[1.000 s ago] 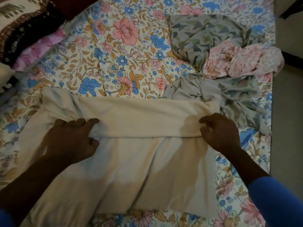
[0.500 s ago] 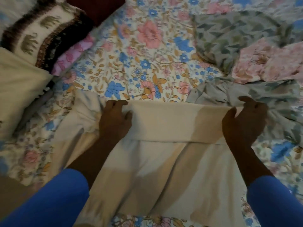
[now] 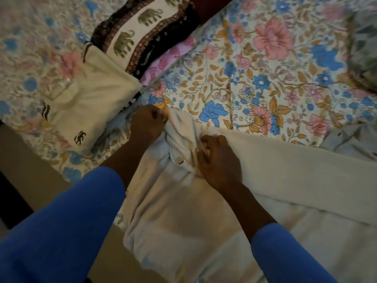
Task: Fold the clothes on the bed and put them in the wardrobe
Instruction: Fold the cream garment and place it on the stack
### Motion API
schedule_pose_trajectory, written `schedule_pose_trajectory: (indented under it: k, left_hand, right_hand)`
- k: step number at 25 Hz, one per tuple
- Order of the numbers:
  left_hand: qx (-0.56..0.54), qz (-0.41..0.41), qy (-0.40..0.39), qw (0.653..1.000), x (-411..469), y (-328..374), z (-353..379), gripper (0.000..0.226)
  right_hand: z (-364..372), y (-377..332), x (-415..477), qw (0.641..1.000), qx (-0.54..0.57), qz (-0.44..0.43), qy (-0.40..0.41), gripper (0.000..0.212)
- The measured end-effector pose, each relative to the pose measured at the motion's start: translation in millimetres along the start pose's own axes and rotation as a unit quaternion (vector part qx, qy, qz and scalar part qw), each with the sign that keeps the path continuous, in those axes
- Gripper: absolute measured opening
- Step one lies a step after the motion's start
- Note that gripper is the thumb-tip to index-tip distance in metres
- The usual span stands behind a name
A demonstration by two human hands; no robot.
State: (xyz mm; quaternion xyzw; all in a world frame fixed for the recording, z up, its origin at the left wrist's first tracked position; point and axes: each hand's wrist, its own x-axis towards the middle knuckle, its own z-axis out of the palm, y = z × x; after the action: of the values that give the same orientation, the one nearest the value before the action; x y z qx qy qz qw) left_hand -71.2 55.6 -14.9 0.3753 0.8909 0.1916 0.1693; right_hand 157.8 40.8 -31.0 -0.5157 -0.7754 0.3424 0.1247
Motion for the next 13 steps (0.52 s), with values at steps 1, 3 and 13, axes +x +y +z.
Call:
schedule_pose_trajectory:
  k: [1, 3, 13]
  left_hand:
    - [-0.016, -0.017, 0.044, 0.999, 1.5, -4.3, -5.2, 0.024]
    - [-0.045, -0.059, 0.073, 0.995, -8.5, -16.3, -18.0, 0.019]
    - [-0.021, 0.078, -0.042, 0.996, -27.6, -57.9, -27.3, 0.018]
  right_hand:
    - [3.3, -0.9, 1.4, 1.0, -0.022, 0.012, 0.008, 0.037]
    - [5.9, -7.4, 4.7, 0.998, -0.045, 0.048, 0.023, 0.035]
    - [27.2, -65.3, 76.0, 0.996, -0.078, -0.004, -0.034, 0.039]
